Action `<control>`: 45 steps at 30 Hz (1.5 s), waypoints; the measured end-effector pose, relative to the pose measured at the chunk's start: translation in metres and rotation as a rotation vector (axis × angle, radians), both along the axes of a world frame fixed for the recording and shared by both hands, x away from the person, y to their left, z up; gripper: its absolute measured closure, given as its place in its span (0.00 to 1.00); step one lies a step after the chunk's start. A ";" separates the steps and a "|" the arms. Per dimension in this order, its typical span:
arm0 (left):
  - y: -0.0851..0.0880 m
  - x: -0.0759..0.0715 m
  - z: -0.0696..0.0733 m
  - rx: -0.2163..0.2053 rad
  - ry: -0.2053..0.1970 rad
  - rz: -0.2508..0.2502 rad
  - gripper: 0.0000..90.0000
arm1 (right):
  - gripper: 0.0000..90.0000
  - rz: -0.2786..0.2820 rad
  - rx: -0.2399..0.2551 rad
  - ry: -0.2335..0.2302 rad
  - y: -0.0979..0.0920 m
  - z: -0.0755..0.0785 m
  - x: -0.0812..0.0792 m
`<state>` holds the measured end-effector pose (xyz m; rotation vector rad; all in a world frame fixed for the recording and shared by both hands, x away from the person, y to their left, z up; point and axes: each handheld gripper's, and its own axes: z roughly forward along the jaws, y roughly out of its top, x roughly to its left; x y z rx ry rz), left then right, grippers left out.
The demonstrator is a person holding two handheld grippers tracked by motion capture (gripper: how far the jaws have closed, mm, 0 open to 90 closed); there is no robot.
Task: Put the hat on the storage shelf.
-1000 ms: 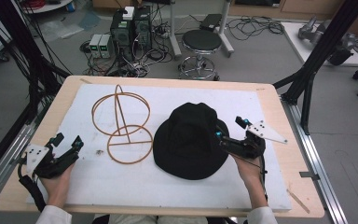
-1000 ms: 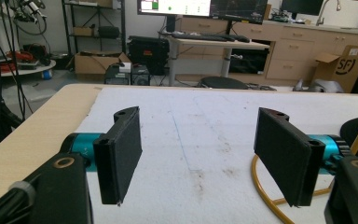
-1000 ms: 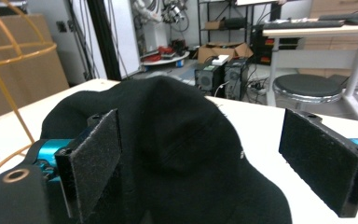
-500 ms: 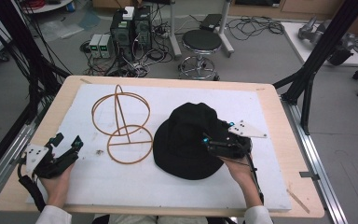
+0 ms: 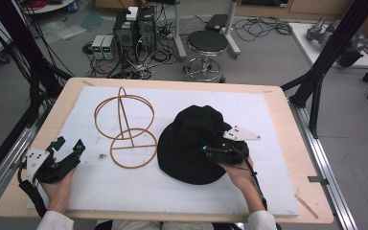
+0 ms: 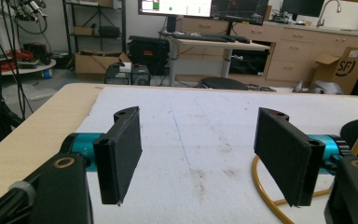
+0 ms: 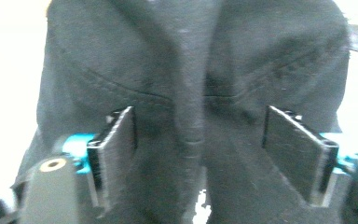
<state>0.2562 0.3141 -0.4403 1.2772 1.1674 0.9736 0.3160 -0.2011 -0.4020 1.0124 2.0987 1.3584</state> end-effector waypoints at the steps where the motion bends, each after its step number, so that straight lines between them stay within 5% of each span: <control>1: 0.000 0.000 0.000 0.000 0.000 0.000 0.36 | 0.38 0.004 -0.006 0.000 0.001 0.000 0.000; 4: 0.000 0.000 0.000 -0.001 0.001 0.000 0.36 | 0.51 0.006 -0.046 0.013 0.004 -0.001 -0.001; 7: 0.000 0.000 0.000 0.000 0.001 0.000 0.36 | 0.66 0.021 -0.023 0.050 0.004 -0.003 0.001; 11: 0.000 0.000 0.000 -0.001 0.000 0.000 0.36 | 0.94 0.009 -0.029 0.037 0.007 0.000 0.000; 17: 0.000 0.000 0.000 -0.004 0.000 -0.001 0.36 | 0.96 0.004 -0.002 0.060 0.005 0.000 0.000; 45: 0.001 0.000 0.000 -0.007 0.000 0.000 0.36 | 0.96 -0.025 0.026 0.011 0.001 0.004 -0.004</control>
